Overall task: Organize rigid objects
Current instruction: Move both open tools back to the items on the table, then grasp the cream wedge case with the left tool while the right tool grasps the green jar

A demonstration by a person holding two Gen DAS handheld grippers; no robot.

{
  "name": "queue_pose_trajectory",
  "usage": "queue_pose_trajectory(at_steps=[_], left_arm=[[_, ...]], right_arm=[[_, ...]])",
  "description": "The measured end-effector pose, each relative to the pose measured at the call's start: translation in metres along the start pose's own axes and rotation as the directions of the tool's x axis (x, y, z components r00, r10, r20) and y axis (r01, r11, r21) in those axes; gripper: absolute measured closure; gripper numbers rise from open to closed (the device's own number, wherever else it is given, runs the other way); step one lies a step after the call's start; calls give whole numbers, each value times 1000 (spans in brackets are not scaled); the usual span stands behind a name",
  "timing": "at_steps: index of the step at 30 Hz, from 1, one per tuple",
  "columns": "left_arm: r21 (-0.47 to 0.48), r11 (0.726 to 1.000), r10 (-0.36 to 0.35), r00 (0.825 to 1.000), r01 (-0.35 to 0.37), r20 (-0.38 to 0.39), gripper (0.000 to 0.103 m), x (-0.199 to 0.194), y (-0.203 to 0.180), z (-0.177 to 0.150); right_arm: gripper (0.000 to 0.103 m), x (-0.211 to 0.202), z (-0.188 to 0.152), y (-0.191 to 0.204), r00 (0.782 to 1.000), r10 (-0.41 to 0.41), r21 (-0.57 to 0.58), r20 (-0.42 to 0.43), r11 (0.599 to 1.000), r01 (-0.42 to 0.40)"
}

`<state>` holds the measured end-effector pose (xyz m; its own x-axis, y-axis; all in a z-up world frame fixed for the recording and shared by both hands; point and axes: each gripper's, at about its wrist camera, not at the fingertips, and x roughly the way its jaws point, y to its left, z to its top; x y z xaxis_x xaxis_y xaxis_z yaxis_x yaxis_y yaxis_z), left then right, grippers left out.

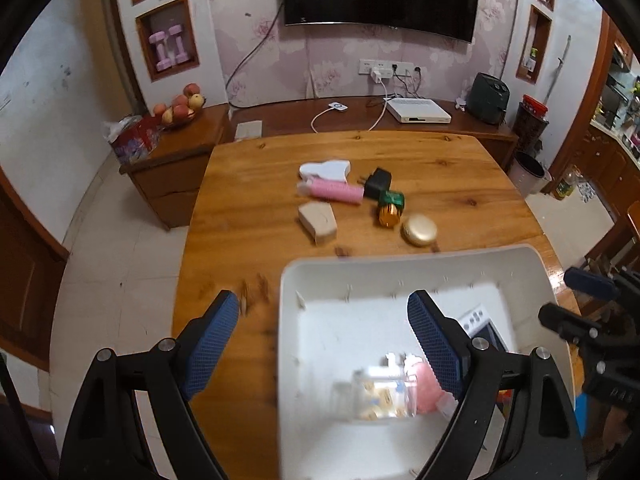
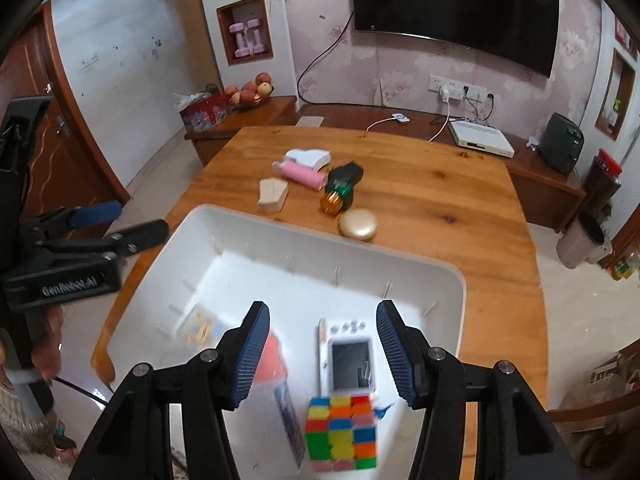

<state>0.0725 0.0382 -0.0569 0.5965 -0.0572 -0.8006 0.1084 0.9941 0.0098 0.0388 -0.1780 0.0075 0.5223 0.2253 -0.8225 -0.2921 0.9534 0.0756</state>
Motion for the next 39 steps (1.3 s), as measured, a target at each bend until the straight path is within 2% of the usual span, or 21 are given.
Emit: queue_pose_trajectory(at_steps=[5, 12, 15, 19, 21, 24, 28, 33, 39], left_arm=[[6, 1000, -6, 1000, 6, -16, 14, 10, 13, 43], [-40, 999, -6, 1000, 5, -12, 14, 30, 25, 94], [-57, 998, 5, 999, -7, -37, 7, 52, 25, 106], [-102, 994, 34, 993, -46, -111, 7, 101, 28, 109], [-120, 991, 37, 989, -54, -146, 7, 122, 29, 106], [-187, 981, -3, 972, -43, -236, 7, 162, 35, 94], [-243, 967, -6, 955, -70, -296, 7, 195, 37, 85], [-294, 952, -23, 941, -81, -336, 7, 214, 36, 80], [-264, 956, 21, 931, -125, -365, 9, 221, 27, 80]], right_arm=[[46, 4, 46, -10, 1000, -10, 11, -8, 1000, 10], [46, 24, 131, -17, 999, -29, 58, -21, 998, 30], [46, 41, 159, -18, 999, -36, 72, -41, 997, 39], [46, 83, 181, -23, 994, -56, 108, -99, 992, 66], [46, 108, 185, -24, 988, -58, 118, -140, 990, 75], [46, 145, 182, -30, 976, -48, 161, -210, 983, 83], [46, 184, 176, -38, 962, -22, 214, -271, 973, 83], [46, 219, 166, -39, 940, 21, 262, -340, 962, 73], [46, 245, 159, -41, 921, 63, 314, -385, 947, 67]])
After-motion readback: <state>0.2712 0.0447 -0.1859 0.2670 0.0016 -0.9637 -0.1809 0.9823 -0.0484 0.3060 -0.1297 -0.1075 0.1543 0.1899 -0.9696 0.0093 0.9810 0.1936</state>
